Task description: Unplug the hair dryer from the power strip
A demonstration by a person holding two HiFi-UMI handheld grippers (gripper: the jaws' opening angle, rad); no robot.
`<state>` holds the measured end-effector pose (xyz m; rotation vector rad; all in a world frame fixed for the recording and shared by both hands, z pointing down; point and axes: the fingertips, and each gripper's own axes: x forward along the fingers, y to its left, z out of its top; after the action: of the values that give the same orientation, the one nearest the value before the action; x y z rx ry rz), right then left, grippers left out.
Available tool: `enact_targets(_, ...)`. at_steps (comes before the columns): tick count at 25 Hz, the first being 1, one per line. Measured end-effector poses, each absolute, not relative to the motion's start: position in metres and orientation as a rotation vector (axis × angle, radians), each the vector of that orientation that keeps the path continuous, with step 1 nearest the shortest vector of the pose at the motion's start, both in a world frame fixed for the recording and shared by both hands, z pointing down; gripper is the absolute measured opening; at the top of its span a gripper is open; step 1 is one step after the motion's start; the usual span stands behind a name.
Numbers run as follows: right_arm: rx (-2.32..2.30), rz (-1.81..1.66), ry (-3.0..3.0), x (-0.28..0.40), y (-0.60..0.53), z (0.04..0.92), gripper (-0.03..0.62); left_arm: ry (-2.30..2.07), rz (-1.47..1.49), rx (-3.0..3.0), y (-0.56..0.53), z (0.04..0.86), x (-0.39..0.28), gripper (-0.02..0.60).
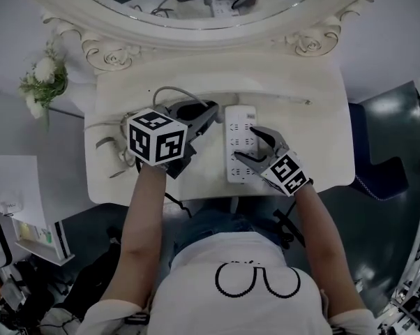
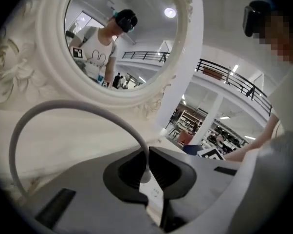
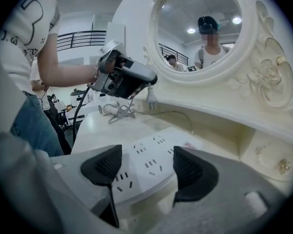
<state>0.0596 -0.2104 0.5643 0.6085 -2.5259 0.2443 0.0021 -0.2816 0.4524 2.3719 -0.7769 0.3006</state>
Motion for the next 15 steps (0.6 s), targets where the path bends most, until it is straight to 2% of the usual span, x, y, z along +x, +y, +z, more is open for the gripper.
enact_targets(5, 0.615, 0.247, -2.512, 0.059, -0.21, 0.565, 0.325, -0.54, 0.583, 2.237, -0.229, 0.507, 0.008, 0.02)
enact_targets(8, 0.628, 0.255, -2.492, 0.057, -0.21, 0.564, 0.325, -0.585, 0.7, 2.167, -0.218, 0.539, 0.001, 0.021)
enact_targets(11, 0.65, 0.26, -2.473, 0.058, -0.209, 0.564, 0.325, -0.722, 0.69, 2.134, -0.228, 0.551, -0.005, 0.03)
enact_targets(15, 0.672, 0.24, -2.446, 0.06, -0.21, 0.565, 0.326, -0.886, 0.907, 2.151, -0.233, 0.58, -0.014, 0.111)
